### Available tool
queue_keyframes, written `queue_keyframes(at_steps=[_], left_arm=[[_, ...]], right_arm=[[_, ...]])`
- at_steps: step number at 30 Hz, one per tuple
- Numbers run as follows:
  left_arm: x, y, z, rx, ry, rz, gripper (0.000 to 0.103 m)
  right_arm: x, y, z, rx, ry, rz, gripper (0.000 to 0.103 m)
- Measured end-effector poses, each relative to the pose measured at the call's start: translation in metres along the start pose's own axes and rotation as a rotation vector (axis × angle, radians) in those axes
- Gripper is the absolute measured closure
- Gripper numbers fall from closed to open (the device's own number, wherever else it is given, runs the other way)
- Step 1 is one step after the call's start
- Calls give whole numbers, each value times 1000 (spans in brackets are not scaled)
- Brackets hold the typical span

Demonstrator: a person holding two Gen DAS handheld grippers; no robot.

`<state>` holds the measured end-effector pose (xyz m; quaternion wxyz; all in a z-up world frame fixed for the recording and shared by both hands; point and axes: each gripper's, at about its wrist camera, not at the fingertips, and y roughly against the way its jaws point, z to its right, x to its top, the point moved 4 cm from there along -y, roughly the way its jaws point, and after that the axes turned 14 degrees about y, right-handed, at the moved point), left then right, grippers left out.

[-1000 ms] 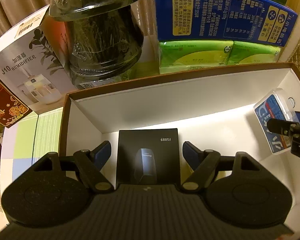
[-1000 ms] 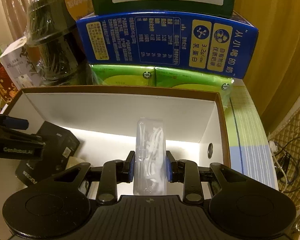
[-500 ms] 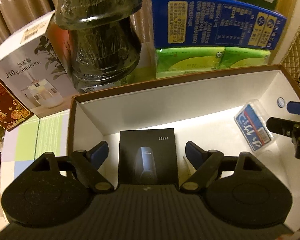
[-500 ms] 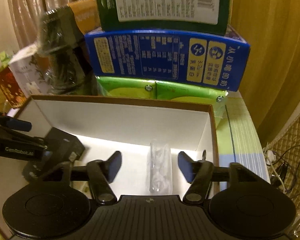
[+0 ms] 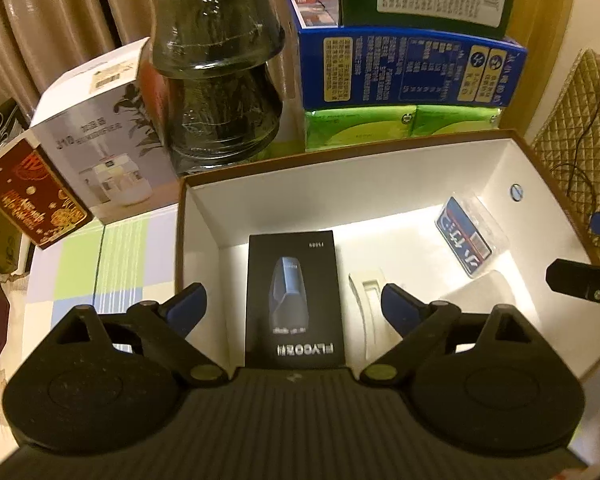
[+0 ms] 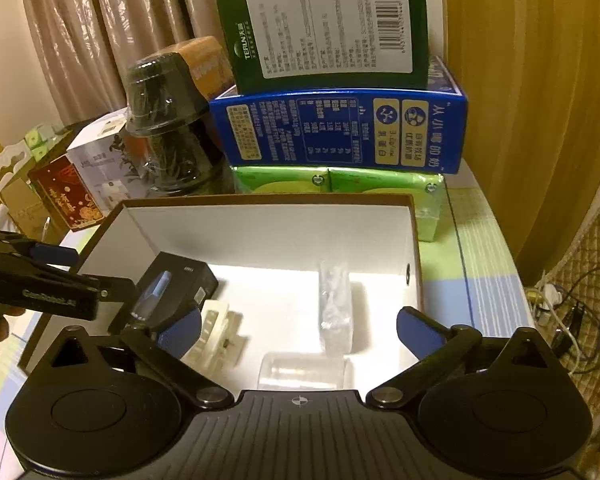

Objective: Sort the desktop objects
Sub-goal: 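Open both tools to release the black box and swab case inside, then withdraw both tools from the box toward the table items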

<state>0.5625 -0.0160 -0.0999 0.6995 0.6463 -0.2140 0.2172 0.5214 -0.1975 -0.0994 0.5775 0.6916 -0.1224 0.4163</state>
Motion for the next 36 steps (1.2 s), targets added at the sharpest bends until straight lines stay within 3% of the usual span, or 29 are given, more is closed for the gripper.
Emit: queue_keyframes(at_steps=[20, 36], left_arm=[[-59, 88, -6, -24, 45, 42, 7], [-122, 141, -13, -34, 68, 45, 6]], right_arm=[[-23, 73, -41, 29, -29, 36, 2], [-68, 124, -81, 19, -13, 11, 2]])
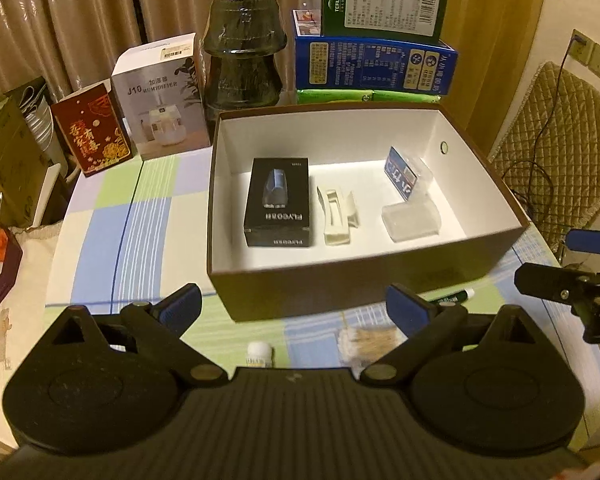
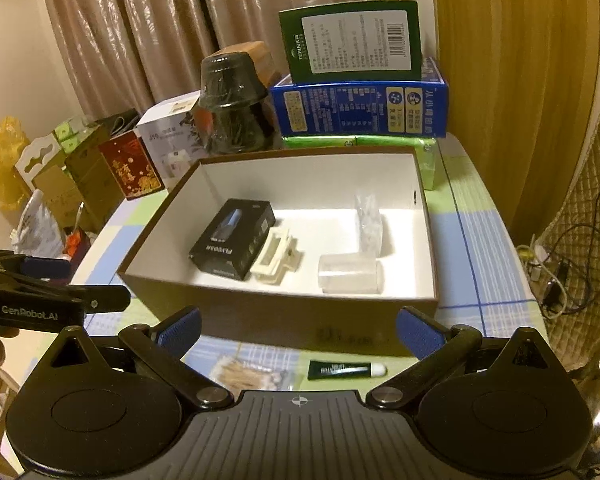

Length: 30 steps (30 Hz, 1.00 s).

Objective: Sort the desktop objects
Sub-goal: 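Withdraw both tools from the box toward the table items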

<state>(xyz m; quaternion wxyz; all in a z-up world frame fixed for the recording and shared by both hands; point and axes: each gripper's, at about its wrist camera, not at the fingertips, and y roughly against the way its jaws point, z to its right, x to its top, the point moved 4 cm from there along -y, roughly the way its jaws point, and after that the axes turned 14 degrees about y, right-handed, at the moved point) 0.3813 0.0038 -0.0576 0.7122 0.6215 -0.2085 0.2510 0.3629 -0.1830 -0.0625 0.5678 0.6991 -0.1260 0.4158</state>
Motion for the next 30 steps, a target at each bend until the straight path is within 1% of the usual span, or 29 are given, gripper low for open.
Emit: queue_keyframes(at_steps=[5, 12, 14, 19, 30], left_arm=[[-18, 15, 0, -2, -7, -1, 6], [-42, 34, -4, 1, -8, -1, 6], [-48, 37, -5, 4, -6, -6, 6], [-66, 41, -9, 6, 3, -32, 6], [-103, 42, -16, 16, 27, -101, 6]], right_arm=[[-16, 12, -12, -1, 2, -9, 2], [-35, 29, -30, 39, 12, -11, 2], [-38, 33, -35, 37, 25, -11, 2], [-50, 41, -49, 46, 64, -22, 2], [-79, 40, -65, 84, 81, -85, 2]])
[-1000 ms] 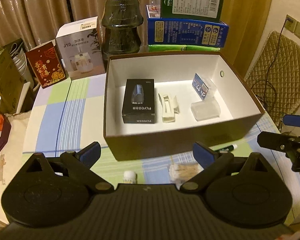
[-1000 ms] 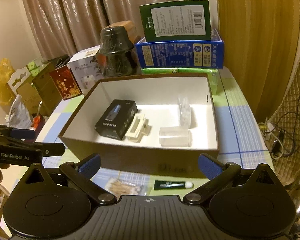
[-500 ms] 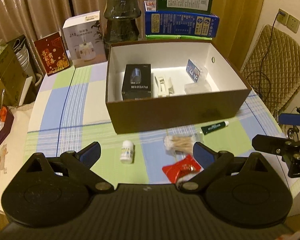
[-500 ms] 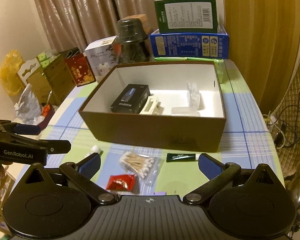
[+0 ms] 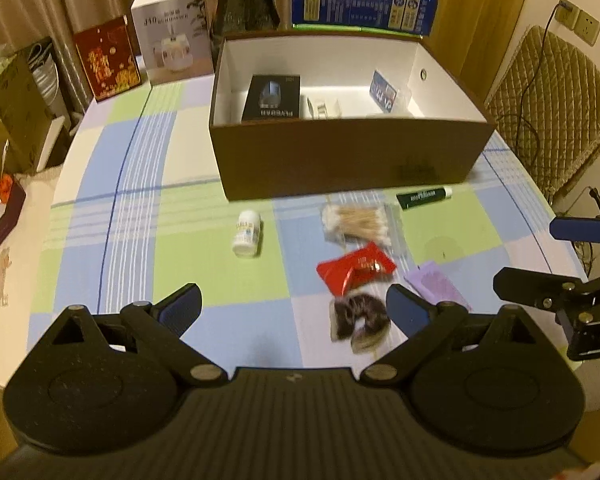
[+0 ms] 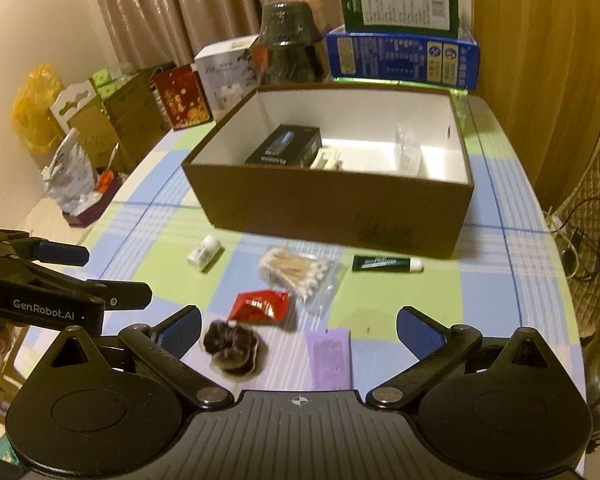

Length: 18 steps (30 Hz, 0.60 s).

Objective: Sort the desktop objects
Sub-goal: 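Withdraw both tools from the box toward the table items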

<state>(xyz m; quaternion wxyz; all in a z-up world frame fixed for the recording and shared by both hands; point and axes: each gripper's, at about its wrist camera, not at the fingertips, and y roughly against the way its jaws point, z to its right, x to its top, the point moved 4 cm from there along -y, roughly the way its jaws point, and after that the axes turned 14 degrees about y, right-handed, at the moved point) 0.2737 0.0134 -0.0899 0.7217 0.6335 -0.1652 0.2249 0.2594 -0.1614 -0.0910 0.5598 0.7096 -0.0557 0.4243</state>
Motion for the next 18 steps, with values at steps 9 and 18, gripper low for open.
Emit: queue_keyframes(at_steps=[9, 18], left_arm=[[-24, -4, -5, -11, 3, -42, 6], [-44, -11, -14, 4, 6, -76, 6]], right_arm=[[-21, -5, -9, 38, 3, -44, 2], [-44, -14, -11, 48, -1, -96, 2]])
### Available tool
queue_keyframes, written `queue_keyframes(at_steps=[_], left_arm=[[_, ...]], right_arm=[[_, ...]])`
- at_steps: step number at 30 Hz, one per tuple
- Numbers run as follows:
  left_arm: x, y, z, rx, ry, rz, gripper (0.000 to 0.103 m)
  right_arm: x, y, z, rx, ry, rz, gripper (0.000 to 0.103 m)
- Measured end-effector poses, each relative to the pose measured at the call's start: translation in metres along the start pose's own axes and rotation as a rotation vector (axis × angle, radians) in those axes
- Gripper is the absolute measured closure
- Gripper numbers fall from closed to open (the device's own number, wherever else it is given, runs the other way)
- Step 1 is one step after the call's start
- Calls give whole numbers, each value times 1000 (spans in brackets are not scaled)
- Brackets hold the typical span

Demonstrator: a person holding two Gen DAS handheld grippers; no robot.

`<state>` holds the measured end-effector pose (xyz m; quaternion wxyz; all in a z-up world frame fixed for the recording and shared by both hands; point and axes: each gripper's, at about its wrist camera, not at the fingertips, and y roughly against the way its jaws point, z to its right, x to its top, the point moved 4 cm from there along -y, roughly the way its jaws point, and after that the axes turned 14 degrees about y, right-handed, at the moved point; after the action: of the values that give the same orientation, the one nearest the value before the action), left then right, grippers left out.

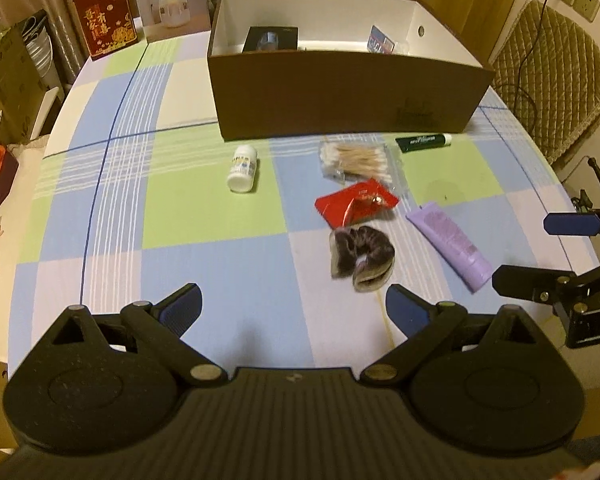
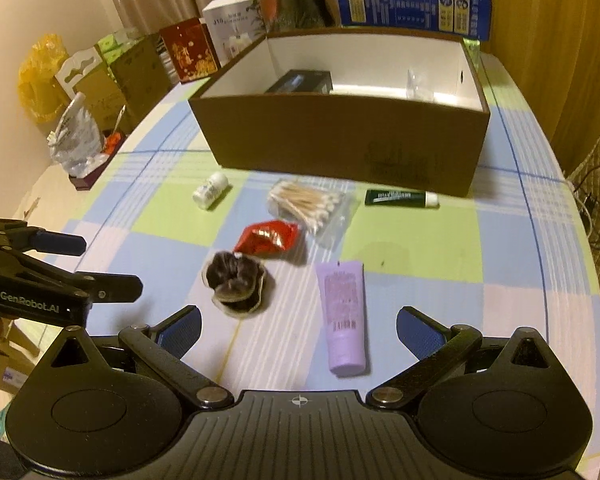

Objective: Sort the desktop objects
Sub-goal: 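Withdraw both tools from the box toward the table items, then grasp the purple tube with the right tool while the left tool grasps the brown scrunchie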

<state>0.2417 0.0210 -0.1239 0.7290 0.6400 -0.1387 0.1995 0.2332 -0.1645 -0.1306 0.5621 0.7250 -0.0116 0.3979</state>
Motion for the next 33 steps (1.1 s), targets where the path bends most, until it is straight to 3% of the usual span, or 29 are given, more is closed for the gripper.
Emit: queue_keyframes(at_steps=[14, 18, 22, 33], left_arm=[[-16, -17, -5, -4, -21, -44, 7], [-18, -27, -5, -11, -36, -51, 9], [-19, -38, -5, -17, -47, -61, 10], [-13, -63, 11, -68, -109, -60, 12]], right_arm=[[-21, -22, 5, 3, -24, -53, 2], [-32, -34, 11, -30, -32, -60, 3], [-37, -43, 13, -46, -13, -53, 21], [-36, -70, 20, -53, 3, -34, 52]])
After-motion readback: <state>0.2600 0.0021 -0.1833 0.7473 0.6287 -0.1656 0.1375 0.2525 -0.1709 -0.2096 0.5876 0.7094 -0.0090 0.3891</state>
